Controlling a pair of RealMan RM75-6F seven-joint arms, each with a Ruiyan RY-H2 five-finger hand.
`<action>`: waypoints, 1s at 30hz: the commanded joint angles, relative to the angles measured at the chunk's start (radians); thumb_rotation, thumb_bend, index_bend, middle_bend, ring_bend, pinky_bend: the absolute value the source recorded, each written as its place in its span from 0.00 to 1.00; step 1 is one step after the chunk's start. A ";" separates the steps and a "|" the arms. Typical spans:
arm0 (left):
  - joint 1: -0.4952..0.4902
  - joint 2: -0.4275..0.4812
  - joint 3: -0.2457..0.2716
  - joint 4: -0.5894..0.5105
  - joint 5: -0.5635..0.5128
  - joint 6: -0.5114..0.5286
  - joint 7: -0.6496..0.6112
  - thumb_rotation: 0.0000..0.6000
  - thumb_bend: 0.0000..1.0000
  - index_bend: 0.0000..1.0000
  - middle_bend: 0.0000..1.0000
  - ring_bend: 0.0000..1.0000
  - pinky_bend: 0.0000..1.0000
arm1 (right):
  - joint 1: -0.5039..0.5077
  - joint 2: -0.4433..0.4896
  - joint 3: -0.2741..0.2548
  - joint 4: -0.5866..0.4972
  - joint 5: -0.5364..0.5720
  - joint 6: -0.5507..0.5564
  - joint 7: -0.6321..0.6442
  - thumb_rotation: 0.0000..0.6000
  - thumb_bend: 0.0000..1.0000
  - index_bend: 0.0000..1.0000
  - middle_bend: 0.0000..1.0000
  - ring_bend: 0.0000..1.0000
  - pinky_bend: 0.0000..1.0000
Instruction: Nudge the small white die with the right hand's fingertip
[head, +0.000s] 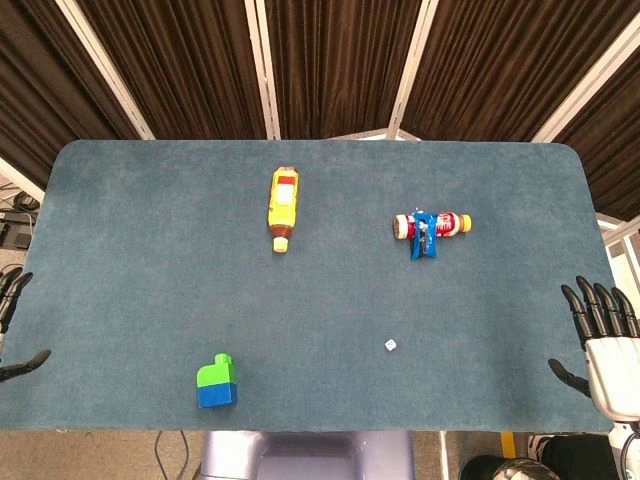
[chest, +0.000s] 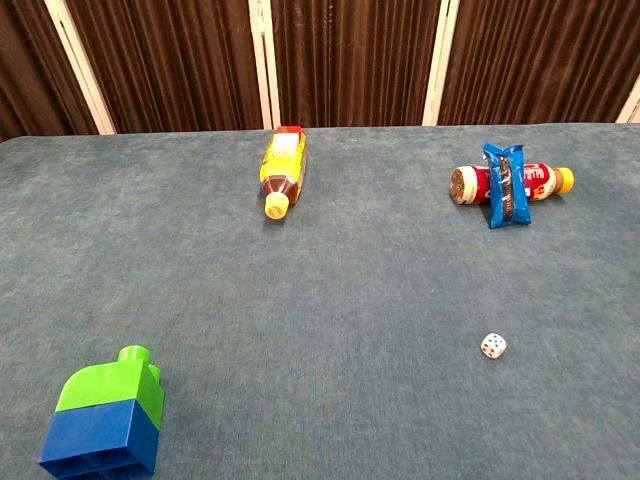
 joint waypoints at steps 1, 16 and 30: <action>0.001 0.000 -0.002 0.001 -0.001 -0.002 0.001 1.00 0.00 0.00 0.00 0.00 0.00 | 0.004 -0.001 -0.003 0.003 -0.003 -0.012 0.006 1.00 0.00 0.00 0.00 0.00 0.00; -0.023 -0.017 -0.026 0.007 -0.056 -0.069 0.046 1.00 0.00 0.00 0.00 0.00 0.00 | 0.139 -0.064 -0.037 0.079 -0.120 -0.216 -0.029 1.00 0.57 0.00 0.71 0.61 0.54; -0.061 -0.049 -0.053 0.021 -0.145 -0.150 0.118 1.00 0.00 0.00 0.00 0.00 0.00 | 0.344 -0.117 -0.096 0.088 -0.126 -0.619 -0.086 1.00 0.67 0.00 0.77 0.72 1.00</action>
